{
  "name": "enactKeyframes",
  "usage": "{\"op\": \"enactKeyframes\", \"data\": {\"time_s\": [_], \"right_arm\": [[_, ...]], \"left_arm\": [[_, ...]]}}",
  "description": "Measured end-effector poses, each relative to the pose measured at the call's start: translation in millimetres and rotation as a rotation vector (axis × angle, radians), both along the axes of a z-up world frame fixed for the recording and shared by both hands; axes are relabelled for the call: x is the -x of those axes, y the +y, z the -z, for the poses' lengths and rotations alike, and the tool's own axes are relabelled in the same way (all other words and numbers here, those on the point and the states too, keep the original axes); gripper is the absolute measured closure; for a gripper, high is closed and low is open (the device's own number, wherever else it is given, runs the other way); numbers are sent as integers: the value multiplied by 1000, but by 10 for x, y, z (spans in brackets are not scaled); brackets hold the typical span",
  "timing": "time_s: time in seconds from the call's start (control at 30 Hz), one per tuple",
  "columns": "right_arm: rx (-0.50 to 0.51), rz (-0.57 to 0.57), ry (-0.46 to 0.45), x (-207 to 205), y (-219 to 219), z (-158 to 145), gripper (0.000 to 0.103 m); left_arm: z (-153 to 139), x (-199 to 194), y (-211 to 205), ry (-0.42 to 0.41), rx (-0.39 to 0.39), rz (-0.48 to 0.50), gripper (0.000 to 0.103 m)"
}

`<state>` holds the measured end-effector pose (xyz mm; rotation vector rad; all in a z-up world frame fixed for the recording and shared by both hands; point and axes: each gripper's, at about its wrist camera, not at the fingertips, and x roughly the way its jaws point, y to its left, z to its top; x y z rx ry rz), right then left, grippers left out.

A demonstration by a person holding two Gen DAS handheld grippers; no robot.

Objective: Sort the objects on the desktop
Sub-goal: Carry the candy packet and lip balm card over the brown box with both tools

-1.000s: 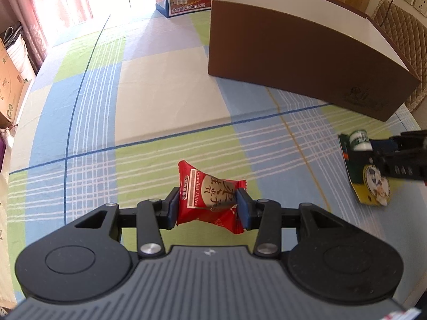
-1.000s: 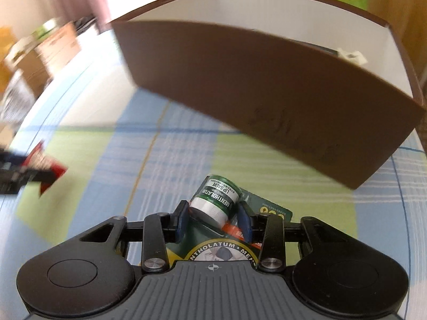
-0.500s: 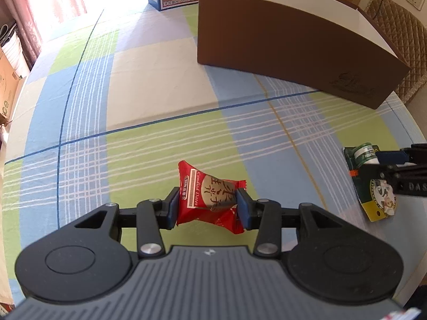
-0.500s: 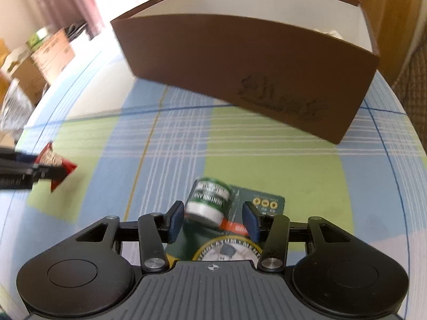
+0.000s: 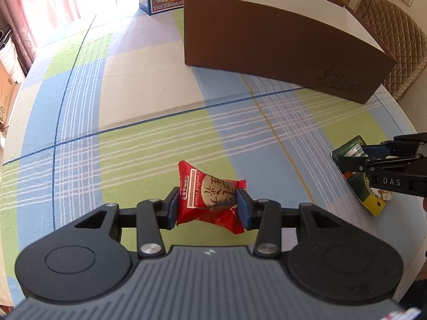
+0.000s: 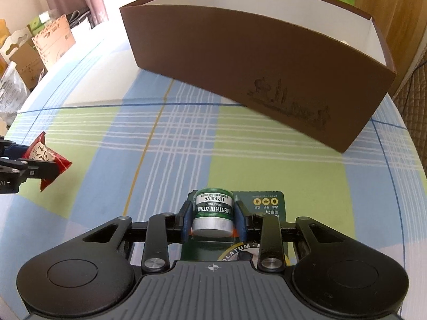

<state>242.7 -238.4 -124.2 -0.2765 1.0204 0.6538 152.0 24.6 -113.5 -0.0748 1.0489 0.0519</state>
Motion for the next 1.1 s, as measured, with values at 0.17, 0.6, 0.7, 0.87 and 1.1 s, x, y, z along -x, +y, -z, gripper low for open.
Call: {"op": "enactKeyframes", "data": {"time_s": [0.17,0.6,0.7,0.87,1.1], "right_arm": [[-1,-10,19,77,-34,-22,73],[-143,-42,21,47,-266,-554,73],[-178,-71,-28,-67,-312,-787,73],[-220,-136,-118,-309,-316,-1151,73],[-235,-250,-272,-746,-150,-1515,73]], "left_arm": [[-16,28,-8,-5,-2,8,65],[-330,-4,-31,-61,41,54,65],[-497,-103,-33,-97,41,81,65],[-816,-400,-42,-164,57,135,65],[-1224,-1008,-110,-243,71,192,65]]}}
